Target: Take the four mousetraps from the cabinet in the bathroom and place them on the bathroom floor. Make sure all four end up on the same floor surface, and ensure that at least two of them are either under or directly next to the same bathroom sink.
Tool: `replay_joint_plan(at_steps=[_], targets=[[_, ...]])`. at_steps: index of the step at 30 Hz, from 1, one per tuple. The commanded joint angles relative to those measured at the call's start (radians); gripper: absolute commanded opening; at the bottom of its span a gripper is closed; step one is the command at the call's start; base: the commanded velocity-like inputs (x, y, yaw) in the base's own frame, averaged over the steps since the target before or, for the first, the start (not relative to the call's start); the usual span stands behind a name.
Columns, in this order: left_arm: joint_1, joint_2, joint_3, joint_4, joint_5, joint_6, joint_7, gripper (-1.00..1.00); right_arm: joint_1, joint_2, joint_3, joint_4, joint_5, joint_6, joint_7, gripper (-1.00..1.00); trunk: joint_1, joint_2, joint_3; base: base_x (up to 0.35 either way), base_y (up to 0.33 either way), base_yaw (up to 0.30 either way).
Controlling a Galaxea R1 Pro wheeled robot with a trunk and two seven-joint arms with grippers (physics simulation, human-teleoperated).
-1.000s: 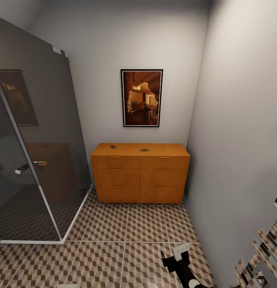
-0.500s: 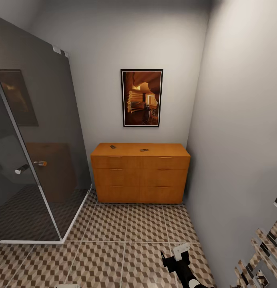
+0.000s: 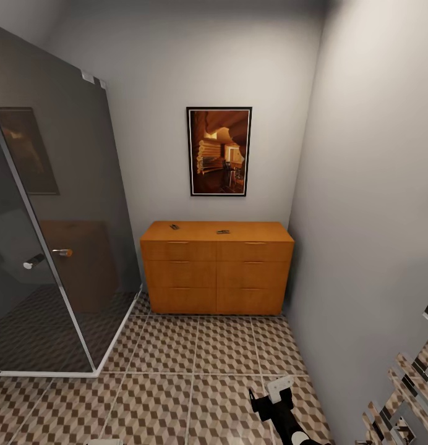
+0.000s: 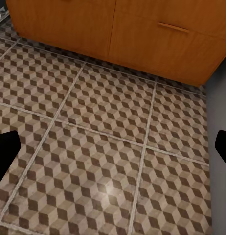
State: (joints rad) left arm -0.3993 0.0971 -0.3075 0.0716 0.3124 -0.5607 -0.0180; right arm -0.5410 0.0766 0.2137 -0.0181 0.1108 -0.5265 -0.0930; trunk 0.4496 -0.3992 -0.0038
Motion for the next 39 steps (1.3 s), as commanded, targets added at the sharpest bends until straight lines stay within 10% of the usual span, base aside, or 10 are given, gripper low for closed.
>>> replay_joint_plan(at_steps=[1,39], targets=[[-0.001,0.0,-0.008,0.004,0.008,-0.005,-0.002,1.0,0.0,0.0,0.003,0.001,0.01,-0.001,-0.01,1.0,0.0,-0.001,0.0,0.0,0.0,0.0],[-0.001,0.0,-0.008,0.004,0.008,-0.005,-0.002,1.0,0.0,0.0,0.003,0.001,0.01,-0.001,-0.01,1.0,0.0,-0.001,0.0,0.0,0.0,0.0]])
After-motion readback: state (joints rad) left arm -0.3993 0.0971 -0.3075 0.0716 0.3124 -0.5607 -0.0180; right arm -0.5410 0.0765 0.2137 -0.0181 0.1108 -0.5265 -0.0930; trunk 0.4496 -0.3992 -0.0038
